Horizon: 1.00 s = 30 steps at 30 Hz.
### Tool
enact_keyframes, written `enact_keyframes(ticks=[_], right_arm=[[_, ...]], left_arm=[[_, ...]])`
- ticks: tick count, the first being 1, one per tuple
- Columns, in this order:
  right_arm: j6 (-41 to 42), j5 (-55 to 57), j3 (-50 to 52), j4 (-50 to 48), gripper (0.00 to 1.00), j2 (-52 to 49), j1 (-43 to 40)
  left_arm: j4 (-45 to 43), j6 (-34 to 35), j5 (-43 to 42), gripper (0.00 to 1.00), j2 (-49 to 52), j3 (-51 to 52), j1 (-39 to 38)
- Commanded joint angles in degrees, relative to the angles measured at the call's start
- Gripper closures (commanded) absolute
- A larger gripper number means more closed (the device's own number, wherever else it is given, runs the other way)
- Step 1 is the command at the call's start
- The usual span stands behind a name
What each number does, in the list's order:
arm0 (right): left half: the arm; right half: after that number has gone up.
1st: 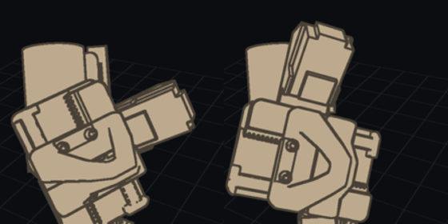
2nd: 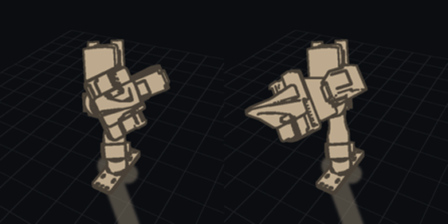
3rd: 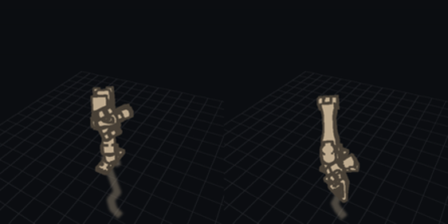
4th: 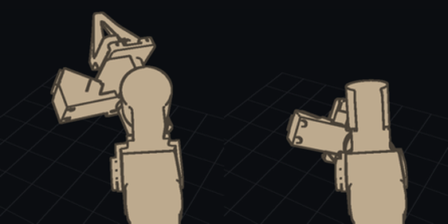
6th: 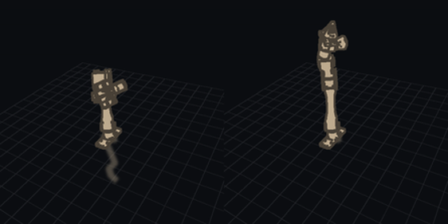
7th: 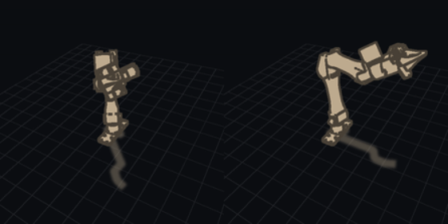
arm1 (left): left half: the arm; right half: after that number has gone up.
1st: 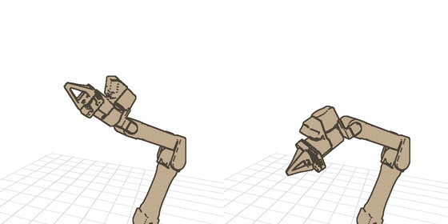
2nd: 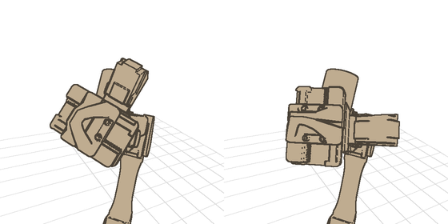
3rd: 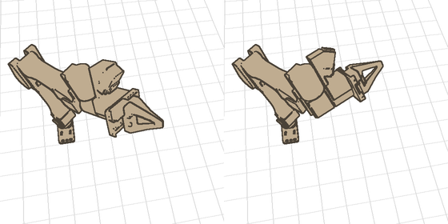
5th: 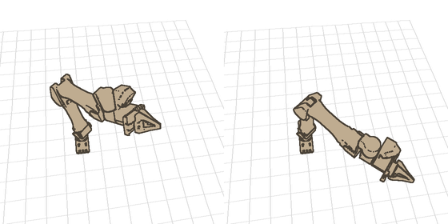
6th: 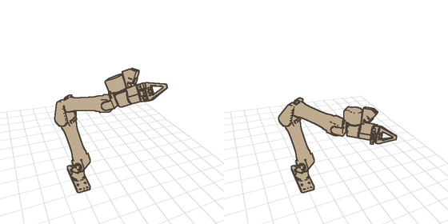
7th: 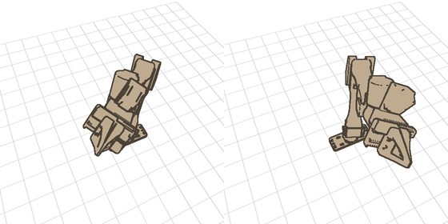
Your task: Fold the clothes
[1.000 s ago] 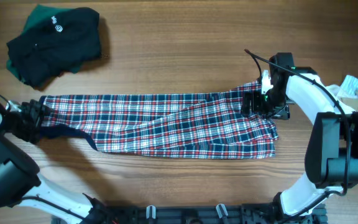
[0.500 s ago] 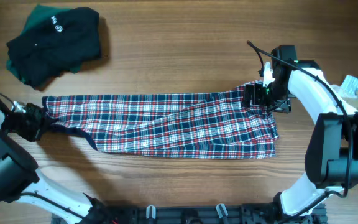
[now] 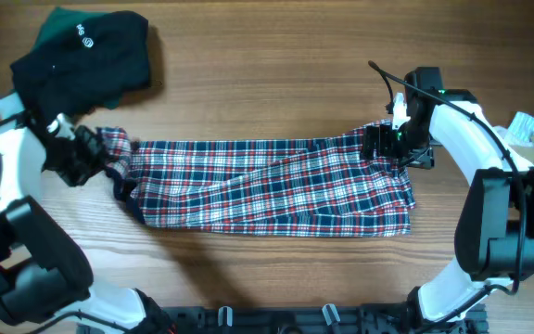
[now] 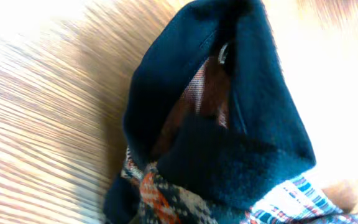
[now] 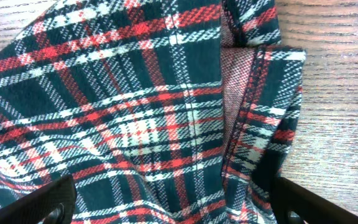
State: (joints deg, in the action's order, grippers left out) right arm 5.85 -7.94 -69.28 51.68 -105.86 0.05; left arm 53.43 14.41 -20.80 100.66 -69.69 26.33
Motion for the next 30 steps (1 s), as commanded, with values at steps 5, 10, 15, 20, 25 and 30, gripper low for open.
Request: enact_keyframes(ticks=[5,10,15,20,25,30], right_arm=[[0.52,-0.85,-1.22,-0.04,0.0,-0.94,0.07],[0.52,-0.87,-1.22,-0.63,0.0,-0.94,0.07],[0.57,-0.87,-1.22,-0.85,0.0,-0.94,0.07],[0.59,-0.9,-1.22,-1.25,0.0,-0.94,0.07],[0.57,-0.9,-1.22,-1.31,0.0,-0.94,0.07],[0.59,-1.11,-1.22,-1.29,0.0,-0.94,0.07]], left_arm=[[3.85,1.44,5.01,0.96,-9.03,0.26,-8.76],[7.39,2.54,4.81,0.96,-11.56,0.26,-13.79],[8.2,5.66,4.79,0.96,-11.72,0.26,-20.9],[7.91,7.21,4.79,0.96,-11.85,0.24,-25.35],[7.67,10.49,4.76,0.96,-11.85,0.24,-30.77],[6.21,13.35,3.78,0.96,-11.85,0.24,-36.76]])
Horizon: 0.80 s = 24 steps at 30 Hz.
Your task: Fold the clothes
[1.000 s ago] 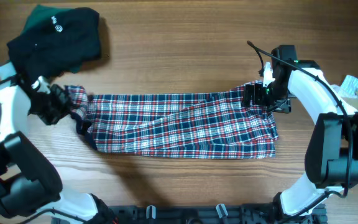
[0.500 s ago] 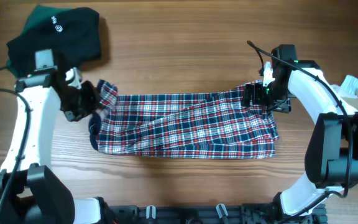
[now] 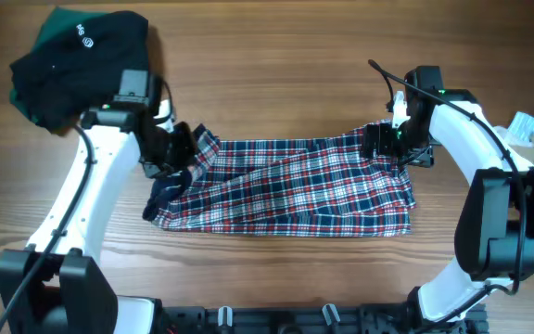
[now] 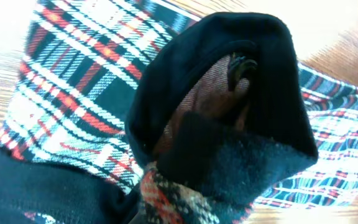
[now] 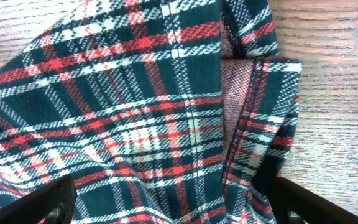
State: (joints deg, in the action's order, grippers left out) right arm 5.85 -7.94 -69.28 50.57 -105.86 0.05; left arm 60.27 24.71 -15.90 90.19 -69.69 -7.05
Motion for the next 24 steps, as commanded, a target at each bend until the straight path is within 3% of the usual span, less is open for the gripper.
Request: enact_keyframes(ticks=[1,24], right_arm=[[0.59,-1.09,-1.22,-0.17,0.0,-0.94,0.07],[0.57,-1.09,-1.22,-0.2,0.0,-0.94,0.07]], left_arm=[[-0.92,3.06,-1.18,0.96,-1.38,0.24,-4.55],[-11.69,11.85,-1.6,0.92,-1.27,0.26,-17.94]])
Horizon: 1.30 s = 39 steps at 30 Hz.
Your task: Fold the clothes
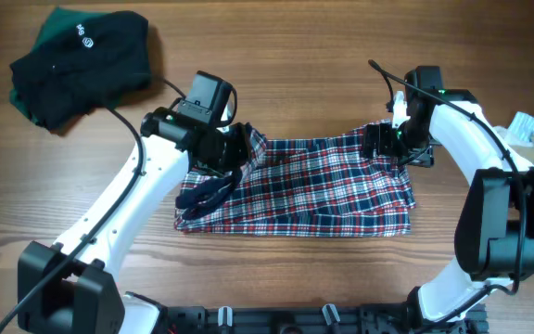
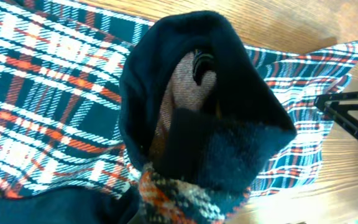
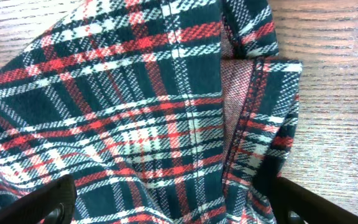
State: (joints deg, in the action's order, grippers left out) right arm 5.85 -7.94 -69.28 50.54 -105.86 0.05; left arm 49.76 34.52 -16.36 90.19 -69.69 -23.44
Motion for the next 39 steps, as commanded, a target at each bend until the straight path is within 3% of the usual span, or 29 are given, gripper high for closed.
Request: enact_keyframes(ticks=[1,3,6,8,18,22,23,25,31,35,39], right_arm=[[0.57,-1.09,-1.22,-0.17,0.0,-0.94,0.07],[0.57,-1.09,-1.22,-0.2,0.0,-0.94,0.07],[0.57,-1.09,-1.22,-0.17,0.0,-0.94,0.07],[0.57,-1.09,-1.22,-0.13,0.0,-0.94,0.07],[2.27,-1.11,-1.25,0.17,0.0,-0.81,0.07],[2.25,-0.83,-1.25,1.16,0.0,0.9,0.07],[2.25,-0.15,-1.25,1.33,0.0,1.7,0.07],[5.77,5.68,-1.25,3.19,0.0,4.66,0.07],[6.08,10.64,-1.22,5.81,0.0,6.97,-3.89],[-4.83,-2.93,-0.85,5.68,0.0,6.69,-8.15],[-3.72,0.55,1.79,4.57,0.0,6.69,-7.85]], left_arm=[[-1.25,2.23,-1.14,0.9,-1.27,0.26,-2.01],[-1.25,2.43,-1.14,0.9,-1.27,0.26,-2.64],[-1.44,2.43,-1.11,0.72,-1.25,0.26,-3.61],[-1.44,2.43,-1.11,0.68,-1.25,0.26,-3.8],[-2.21,2.4,-1.11,0.68,-1.25,0.26,-3.82],[0.92,2.36,7.13,0.67,-1.27,0.26,-2.51],[1.84,2.03,7.76,0.65,-1.27,0.26,-1.7],[2.54,-2.54,7.76,0.29,-1.27,0.26,0.66],[2.86,-6.08,7.45,0.14,-1.27,0.26,6.78],[3.21,-7.37,7.5,0.09,-1.27,0.26,7.21],[2.14,-7.37,7.48,0.04,-1.27,0.26,7.21]])
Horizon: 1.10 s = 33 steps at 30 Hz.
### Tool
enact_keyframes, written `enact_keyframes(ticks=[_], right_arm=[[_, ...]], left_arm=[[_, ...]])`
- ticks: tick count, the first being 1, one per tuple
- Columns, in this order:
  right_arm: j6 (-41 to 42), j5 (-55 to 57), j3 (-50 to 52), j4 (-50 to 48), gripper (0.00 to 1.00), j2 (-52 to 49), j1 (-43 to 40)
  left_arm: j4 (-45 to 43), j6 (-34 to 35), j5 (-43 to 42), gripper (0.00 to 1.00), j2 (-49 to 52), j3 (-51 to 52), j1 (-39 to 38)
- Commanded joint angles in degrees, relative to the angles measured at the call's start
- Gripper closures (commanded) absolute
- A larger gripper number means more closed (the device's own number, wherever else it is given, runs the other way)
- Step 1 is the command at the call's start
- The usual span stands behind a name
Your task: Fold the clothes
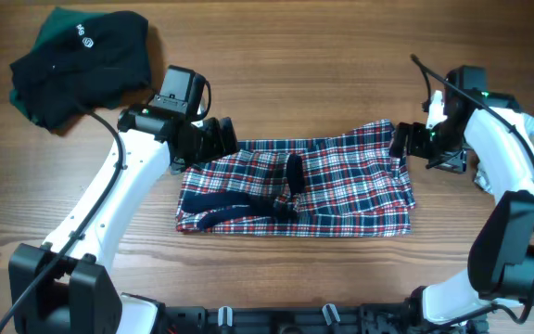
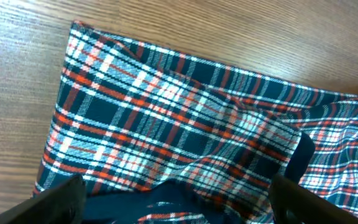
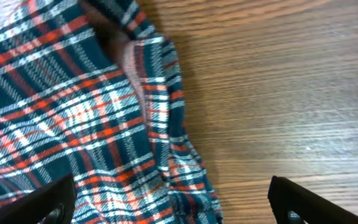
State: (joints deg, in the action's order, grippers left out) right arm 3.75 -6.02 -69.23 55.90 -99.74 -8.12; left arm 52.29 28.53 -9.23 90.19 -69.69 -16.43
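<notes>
The plaid garment [image 1: 341, 186] lies folded on the wooden table, its dark waistband [image 1: 292, 174] turned over onto the middle. In the left wrist view the plaid cloth [image 2: 179, 137] fills the frame. My left gripper [image 1: 222, 139] is open above the fold's upper left corner and holds nothing; its gripper [image 2: 176, 208] spreads wide over the cloth. My right gripper [image 1: 404, 142] is open at the garment's upper right corner. In the right wrist view that gripper [image 3: 169, 208] straddles the plaid hem [image 3: 154, 124], with bare wood to the right.
A dark green and black garment [image 1: 82, 56] is bunched at the table's back left. A white and tan object sits at the right edge, behind the right arm. Bare wood [image 1: 276, 74] lies behind the plaid garment.
My left gripper has let go of the waistband end and opened, now further left. The waistband lies on the plaid's middle. My right gripper has moved right, to the garment's right corner.
The plaid garment lay stretched out long, my left gripper shut on its left waistband end and my right gripper open over the right end. At each later moment the left end was further right. Now it is released and the garment lies folded shorter.
</notes>
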Motion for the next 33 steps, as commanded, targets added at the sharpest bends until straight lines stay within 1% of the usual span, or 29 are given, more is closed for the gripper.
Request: enact_keyframes(ticks=[1,6,10,12,14,15,33], right_arm=[[-1.64,-1.53,2.1,-1.29,0.0,0.52,0.42],[-3.63,-5.92,2.23,-1.73,0.0,0.2,1.62],[-3.58,-6.36,2.23,-2.08,0.0,-1.99,3.37],[-3.52,-5.42,2.23,-2.05,0.0,-3.04,4.26],[-1.29,-1.07,2.23,-2.08,0.0,-3.8,4.57],[-1.2,-0.76,2.23,-2.08,0.0,-3.93,4.57],[-2.27,-1.03,2.23,-4.02,0.0,-7.37,4.57]], left_arm=[[-0.39,-1.38,0.37,0.04,-1.27,0.26,0.2],[-0.61,-1.38,0.37,0.02,-1.27,0.26,0.2],[-1.31,-1.38,0.37,0.01,-1.27,0.26,0.2],[-1.29,-1.38,0.37,0.0,-1.27,0.26,0.2],[-1.25,-1.38,0.35,0.0,-1.27,0.26,0.2],[-1.2,-1.38,0.35,0.01,-1.27,0.26,0.2],[-1.22,-1.38,0.35,0.0,-1.27,0.26,0.2]])
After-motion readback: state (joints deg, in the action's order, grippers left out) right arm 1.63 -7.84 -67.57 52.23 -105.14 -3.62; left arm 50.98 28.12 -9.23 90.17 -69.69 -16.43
